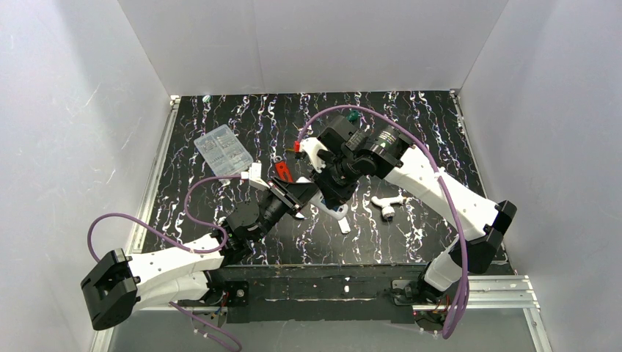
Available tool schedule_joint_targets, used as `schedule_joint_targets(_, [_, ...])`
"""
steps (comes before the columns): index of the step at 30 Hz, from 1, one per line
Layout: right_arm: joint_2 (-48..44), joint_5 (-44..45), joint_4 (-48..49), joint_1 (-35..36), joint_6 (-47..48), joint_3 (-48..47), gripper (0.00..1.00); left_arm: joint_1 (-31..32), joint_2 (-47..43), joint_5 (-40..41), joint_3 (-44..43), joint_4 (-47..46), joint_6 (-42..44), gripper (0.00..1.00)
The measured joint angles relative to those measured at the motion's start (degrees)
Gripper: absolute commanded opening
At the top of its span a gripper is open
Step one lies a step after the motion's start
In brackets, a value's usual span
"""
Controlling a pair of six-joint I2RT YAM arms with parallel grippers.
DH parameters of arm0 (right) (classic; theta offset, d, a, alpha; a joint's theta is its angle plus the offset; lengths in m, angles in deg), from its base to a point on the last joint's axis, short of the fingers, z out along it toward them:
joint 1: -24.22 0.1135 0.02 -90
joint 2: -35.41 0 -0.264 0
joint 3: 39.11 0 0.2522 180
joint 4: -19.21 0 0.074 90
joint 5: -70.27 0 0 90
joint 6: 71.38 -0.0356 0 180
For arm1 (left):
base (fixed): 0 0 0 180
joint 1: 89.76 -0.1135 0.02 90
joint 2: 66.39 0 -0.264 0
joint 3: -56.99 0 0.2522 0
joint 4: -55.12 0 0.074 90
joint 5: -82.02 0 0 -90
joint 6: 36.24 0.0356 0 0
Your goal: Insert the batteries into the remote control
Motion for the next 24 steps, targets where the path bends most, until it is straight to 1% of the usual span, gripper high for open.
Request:
schedule_joint_targets(14, [-0.2, 1.6, 1.7, 0.0, -2.0, 0.3, 0.01, -0.2, 0.4, 1.1, 0.0, -0.5, -0.4, 0.0])
schedule_joint_targets(24, [-2.7, 2.4, 6.1, 0.0, -3.0, 4.5, 0.01, -0.4, 1.2, 1.9, 0.0, -0.8, -0.5, 0.0])
